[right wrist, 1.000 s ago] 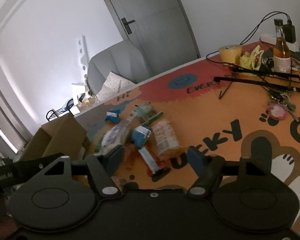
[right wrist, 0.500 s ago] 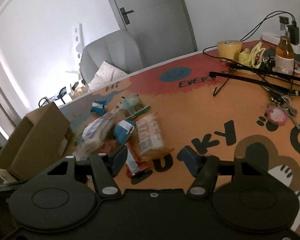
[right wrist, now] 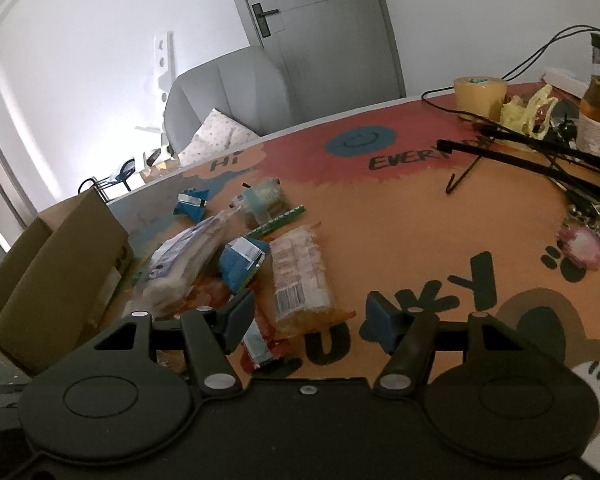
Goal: Organize snacks
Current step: 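Grasp a tall clear packet with the left tool while the right tool reaches toward a bread packet, then grasp the clear bread packet with the right tool while the left tool lifts its packet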
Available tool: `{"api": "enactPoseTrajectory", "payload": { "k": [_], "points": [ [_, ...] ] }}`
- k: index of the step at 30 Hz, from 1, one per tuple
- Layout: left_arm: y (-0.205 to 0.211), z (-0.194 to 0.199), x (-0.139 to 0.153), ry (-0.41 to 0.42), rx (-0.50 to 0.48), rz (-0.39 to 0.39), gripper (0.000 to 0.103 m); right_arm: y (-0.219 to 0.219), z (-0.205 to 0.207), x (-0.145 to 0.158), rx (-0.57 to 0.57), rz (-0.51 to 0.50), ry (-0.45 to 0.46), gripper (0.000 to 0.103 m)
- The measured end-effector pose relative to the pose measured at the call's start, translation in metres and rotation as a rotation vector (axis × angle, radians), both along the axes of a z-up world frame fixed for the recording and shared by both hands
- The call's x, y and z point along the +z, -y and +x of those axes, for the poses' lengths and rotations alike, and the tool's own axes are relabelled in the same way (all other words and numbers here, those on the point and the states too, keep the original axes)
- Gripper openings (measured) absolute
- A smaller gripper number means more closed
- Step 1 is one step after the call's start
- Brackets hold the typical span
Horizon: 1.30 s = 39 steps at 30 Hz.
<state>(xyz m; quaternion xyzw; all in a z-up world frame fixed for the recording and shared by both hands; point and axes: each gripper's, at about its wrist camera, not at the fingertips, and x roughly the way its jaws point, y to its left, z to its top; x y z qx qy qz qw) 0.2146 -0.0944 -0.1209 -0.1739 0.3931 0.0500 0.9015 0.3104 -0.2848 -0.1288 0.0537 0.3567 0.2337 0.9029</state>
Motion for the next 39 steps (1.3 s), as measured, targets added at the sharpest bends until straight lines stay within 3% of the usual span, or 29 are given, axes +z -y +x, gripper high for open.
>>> {"api": "enactPoseTrajectory", "payload": {
  "k": [10,14,21,28,31,39],
  "points": [
    [-0.002,-0.002,0.004,0.012,-0.013,0.006,0.017,-0.011,0.013,-0.011,-0.004,-0.036,-0.004,0.061],
    [-0.004,-0.003,0.005,0.017,-0.015,0.009,0.017,-0.016,0.009,-0.014,0.008,-0.092,0.004,0.044],
    [-0.003,-0.003,0.004,0.012,-0.032,0.009,0.017,-0.001,-0.005,-0.01,-0.005,-0.086,-0.033,0.033],
    [0.003,0.001,0.0,-0.004,-0.065,0.037,0.018,0.013,-0.021,-0.006,-0.035,-0.096,-0.06,0.033],
    [0.004,0.0,0.0,-0.007,-0.07,0.05,0.021,0.015,-0.023,-0.003,-0.048,-0.101,-0.054,0.042],
    [0.011,-0.001,-0.001,0.003,-0.094,0.096,0.026,-0.002,-0.015,-0.006,-0.06,-0.147,-0.003,0.047]
  ]
}}
